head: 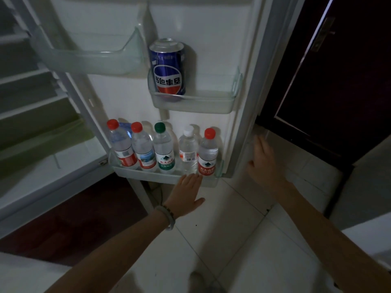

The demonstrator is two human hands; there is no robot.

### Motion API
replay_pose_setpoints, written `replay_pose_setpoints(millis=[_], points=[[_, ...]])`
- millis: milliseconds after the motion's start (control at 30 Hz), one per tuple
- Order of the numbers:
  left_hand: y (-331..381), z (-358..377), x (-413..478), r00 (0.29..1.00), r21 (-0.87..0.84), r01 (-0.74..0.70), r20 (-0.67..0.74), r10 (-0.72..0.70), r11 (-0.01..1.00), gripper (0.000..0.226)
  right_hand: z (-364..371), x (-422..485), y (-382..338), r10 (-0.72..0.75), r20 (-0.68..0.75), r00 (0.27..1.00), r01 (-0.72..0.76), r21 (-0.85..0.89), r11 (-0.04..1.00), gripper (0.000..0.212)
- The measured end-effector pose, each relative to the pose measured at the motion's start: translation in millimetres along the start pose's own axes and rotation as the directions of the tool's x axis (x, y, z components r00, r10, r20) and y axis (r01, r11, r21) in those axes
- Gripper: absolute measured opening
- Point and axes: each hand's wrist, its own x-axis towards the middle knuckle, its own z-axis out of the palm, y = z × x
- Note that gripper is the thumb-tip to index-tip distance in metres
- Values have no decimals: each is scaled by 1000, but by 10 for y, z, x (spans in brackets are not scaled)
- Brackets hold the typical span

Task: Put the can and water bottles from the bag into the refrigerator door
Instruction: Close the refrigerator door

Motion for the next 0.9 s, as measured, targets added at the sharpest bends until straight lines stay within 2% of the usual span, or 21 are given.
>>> replay_pose_setpoints(millis=[267,467,567,667,767,900], points=[[69,-42,-723,998,72,46,31,-48,996,77,48,-779,-201,-15,-47,999,15,10,1000,69],[107,-102,-1330,980,115,166,89,-176,979,75,39,-1449,-377,-92,-118,989,89,-26,996,68],[172,-157,-1695,971,22,238,-5,-238,971,69,4,-1665,-503,-99,-127,987,101,9,995,75],[245,-259,-2046,969,-23,182,-167,-183,983,69,-7,-1810,-650,-147,-135,980,154,39,987,81],[343,-463,-2286,955,-31,122,-268,-126,992,74,10,-1930,-826,-177,-122,977,186,69,980,84],[484,-751,-2633,912,-81,183,-359,-200,980,73,120,-2138,-1103,-212,-93,973,222,112,969,91]])
